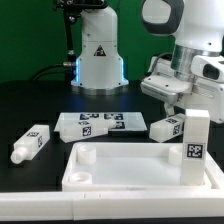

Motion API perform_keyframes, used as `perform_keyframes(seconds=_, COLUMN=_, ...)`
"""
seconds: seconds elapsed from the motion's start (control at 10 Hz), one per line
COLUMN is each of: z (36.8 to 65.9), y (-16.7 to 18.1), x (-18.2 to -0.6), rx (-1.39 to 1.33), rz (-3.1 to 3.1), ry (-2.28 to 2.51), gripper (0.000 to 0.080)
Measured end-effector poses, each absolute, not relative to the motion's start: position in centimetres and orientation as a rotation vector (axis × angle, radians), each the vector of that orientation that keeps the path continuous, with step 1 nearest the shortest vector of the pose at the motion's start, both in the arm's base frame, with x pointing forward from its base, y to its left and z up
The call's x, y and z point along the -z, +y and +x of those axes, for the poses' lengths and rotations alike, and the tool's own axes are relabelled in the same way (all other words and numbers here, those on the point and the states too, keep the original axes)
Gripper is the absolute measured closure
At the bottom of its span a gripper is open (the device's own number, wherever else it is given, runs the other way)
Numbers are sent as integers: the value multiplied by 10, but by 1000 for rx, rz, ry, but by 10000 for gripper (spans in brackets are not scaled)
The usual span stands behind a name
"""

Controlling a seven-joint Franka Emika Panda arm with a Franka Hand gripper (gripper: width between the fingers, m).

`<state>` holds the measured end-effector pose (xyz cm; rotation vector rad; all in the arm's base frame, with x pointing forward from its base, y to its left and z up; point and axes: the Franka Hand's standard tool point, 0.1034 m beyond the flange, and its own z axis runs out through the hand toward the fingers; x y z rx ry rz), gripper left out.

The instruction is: Assemble desk

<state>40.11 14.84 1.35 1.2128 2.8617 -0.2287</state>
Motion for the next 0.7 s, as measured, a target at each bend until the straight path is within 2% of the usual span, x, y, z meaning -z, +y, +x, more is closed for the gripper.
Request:
perform_keyframes(seconds=0.2, z=401, y=136, x=-8, rx=244, rz=1003, ry=2969, gripper=515)
perform_keyframes(seconds=0.4, z=400, y=135, x=-8, rx=245, rz=1063, ry=2944, gripper=512)
perform_keyframes(seconds=0.6, z=401, y=134, x=-8, rx=246, rz=1097, ry=2930, gripper=200)
perform_keyframes(seconds=0.7, z=401, y=132, x=-15, rx=271, rz=1239, ry=2863, gripper=165)
